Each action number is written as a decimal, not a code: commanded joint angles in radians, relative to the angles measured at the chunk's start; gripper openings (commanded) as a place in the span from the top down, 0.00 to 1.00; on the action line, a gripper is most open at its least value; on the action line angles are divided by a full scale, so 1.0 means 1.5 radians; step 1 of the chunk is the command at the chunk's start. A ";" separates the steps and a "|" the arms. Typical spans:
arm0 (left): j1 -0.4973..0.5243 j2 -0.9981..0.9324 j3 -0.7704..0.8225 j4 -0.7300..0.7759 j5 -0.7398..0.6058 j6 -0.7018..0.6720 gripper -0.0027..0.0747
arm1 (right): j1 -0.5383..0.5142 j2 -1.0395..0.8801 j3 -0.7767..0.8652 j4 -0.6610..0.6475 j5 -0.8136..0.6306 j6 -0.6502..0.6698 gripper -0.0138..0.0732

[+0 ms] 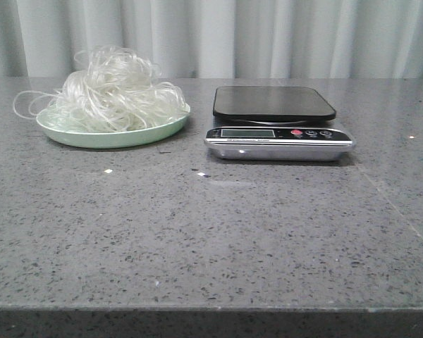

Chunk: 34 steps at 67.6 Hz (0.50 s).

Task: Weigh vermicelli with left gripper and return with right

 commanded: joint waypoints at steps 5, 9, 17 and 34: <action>-0.005 -0.014 0.005 -0.004 -0.055 -0.005 0.79 | -0.059 -0.062 0.059 0.007 -0.068 -0.004 0.67; -0.005 -0.014 0.005 -0.004 -0.055 -0.005 0.79 | -0.062 -0.087 0.098 0.007 -0.093 -0.004 0.67; -0.005 -0.014 0.005 -0.004 -0.055 -0.005 0.79 | -0.062 -0.136 0.130 0.007 -0.073 -0.004 0.67; -0.005 -0.013 0.005 -0.004 -0.054 -0.005 0.79 | -0.062 -0.133 0.130 0.007 -0.067 -0.004 0.67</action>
